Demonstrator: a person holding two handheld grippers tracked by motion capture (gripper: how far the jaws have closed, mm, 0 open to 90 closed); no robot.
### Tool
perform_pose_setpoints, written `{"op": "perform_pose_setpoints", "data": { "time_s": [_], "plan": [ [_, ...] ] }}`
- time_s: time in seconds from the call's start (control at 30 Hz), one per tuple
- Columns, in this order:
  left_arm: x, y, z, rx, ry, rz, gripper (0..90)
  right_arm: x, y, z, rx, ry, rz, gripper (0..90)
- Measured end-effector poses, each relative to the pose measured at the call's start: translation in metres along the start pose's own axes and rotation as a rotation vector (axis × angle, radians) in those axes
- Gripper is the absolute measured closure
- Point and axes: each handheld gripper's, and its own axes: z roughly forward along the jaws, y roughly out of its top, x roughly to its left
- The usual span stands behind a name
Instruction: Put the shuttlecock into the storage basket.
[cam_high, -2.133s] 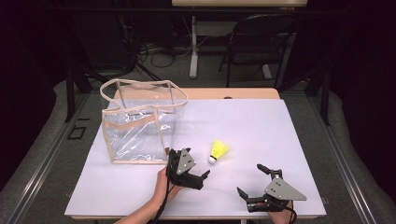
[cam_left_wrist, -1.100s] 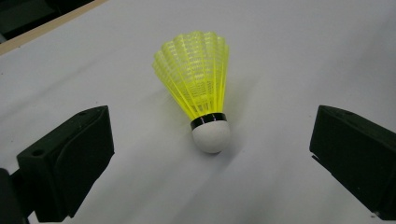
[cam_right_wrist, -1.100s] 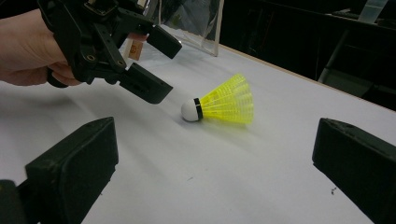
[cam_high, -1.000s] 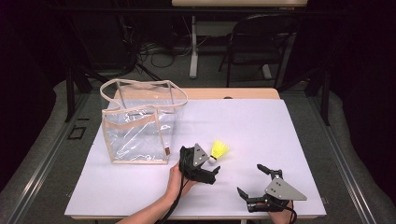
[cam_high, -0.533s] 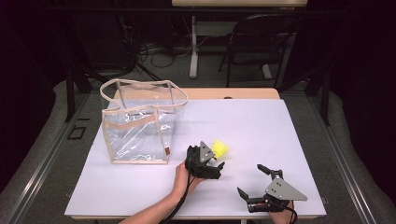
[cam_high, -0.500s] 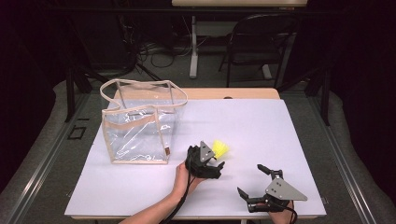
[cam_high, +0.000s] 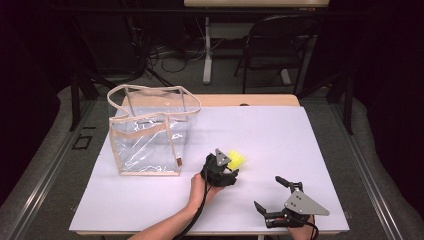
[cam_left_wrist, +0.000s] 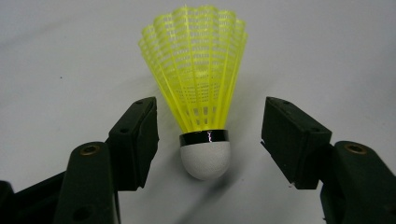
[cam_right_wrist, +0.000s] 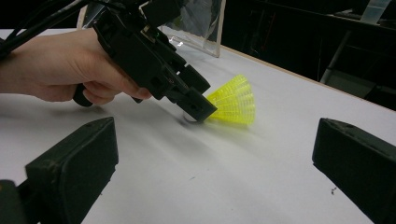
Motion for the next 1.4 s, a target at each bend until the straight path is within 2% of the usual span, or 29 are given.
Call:
{"op": "perform_pose_setpoints", "data": {
  "time_s": [0.03, 0.33, 0.47, 0.63, 1.07, 1.4],
  "plan": [
    [0.0007, -0.0003, 0.0006, 0.002, -0.005, -0.005, 42.7, 0.0, 0.0, 0.0, 0.001, 0.0, 0.0, 0.0],
    [0.0009, -0.0019, 0.0059, 0.025, -0.004, -0.024, 46.8, 0.0003, 0.0001, -0.0001, 0.004, 0.002, -0.001, 0.0],
    [0.0005, -0.0027, 0.0071, 0.024, -0.006, -0.031, 54.7, 0.0006, 0.0002, -0.0001, 0.004, 0.002, -0.002, 0.0],
    [0.0008, -0.0041, 0.0083, 0.015, -0.015, -0.054, 59.3, 0.0008, 0.0002, 0.0, 0.005, 0.002, -0.002, 0.0],
    [0.0095, -0.006, 0.0049, -0.024, -0.038, -0.149, 62.6, 0.0011, 0.0002, 0.0003, 0.007, 0.002, -0.006, 0.0],
    [0.0063, -0.0049, 0.0018, -0.061, -0.049, -0.144, 63.5, 0.0013, 0.0007, -0.0004, 0.007, -0.001, -0.009, 0.0]
  ]
}}
